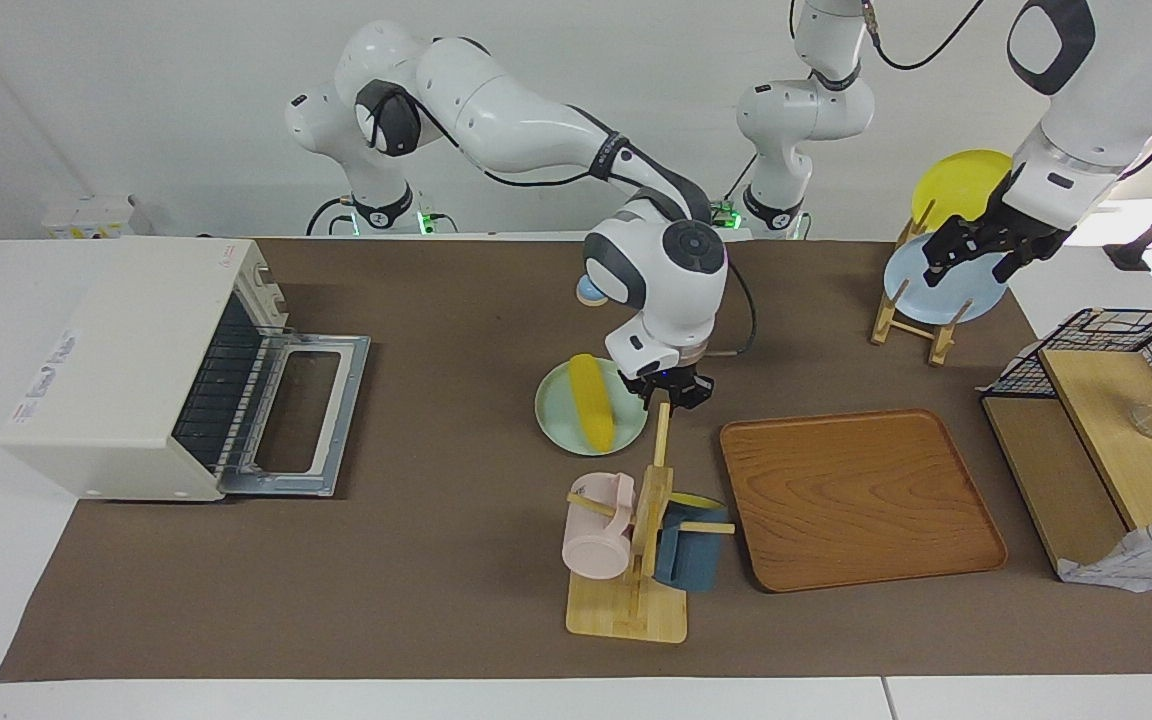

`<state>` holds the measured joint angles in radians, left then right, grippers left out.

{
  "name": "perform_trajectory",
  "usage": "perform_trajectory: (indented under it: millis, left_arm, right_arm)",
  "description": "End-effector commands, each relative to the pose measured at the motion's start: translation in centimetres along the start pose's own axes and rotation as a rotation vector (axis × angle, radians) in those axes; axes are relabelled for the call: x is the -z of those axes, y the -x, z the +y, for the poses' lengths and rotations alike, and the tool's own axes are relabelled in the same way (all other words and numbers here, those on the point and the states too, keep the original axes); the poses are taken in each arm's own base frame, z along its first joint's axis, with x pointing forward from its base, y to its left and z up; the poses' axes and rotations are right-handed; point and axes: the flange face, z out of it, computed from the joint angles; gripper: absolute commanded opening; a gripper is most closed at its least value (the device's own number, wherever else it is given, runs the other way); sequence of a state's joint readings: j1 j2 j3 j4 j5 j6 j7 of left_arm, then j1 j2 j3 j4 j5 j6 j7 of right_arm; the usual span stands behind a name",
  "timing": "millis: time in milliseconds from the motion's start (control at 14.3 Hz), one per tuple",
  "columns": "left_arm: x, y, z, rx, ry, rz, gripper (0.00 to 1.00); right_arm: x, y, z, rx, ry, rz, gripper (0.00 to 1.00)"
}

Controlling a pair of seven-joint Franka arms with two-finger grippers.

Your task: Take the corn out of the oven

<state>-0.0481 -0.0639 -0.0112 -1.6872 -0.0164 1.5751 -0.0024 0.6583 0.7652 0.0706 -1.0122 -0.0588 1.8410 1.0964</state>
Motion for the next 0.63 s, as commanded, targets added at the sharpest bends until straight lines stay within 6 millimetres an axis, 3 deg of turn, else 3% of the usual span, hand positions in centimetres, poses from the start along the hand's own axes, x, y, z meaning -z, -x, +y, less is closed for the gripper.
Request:
perform_trajectory:
  millis: [0, 70, 140, 210, 420, 561]
  left_arm:
    - [-1.1, 1.6, 3.4, -0.070, 0.005, -0.019, 1.00]
    - [-2.2, 1.9, 3.5, -0.070, 0.005, 0.004, 1.00]
    - [-3.6, 2.3, 3.9, -0.073, 0.003, 0.067, 1.00]
    - [-5.6, 3.0, 6.5, -0.089, -0.001, 0.102, 1.00]
    - [-12.3, 3.0, 19.0, 0.011, 0.017, 0.114, 1.00]
    - [-16.8, 3.3, 26.9, 0.085, 0.063, 0.125, 1.00]
  right_arm:
    - [6.1, -6.3, 8.5, 0.072, 0.062, -0.020, 0.30]
    - [6.4, -7.2, 12.0, 0.128, 0.104, -0.048, 0.25]
    - [6.5, -8.2, 16.7, 0.169, 0.146, -0.061, 0.17]
    - [5.9, -9.3, 20.9, 0.195, 0.181, -0.057, 0.12]
    - [1.4, -11.4, 30.4, 0.217, 0.209, -0.092, 0.00]
    - [-2.1, -12.1, 35.8, 0.278, 0.194, -0.089, 0.00]
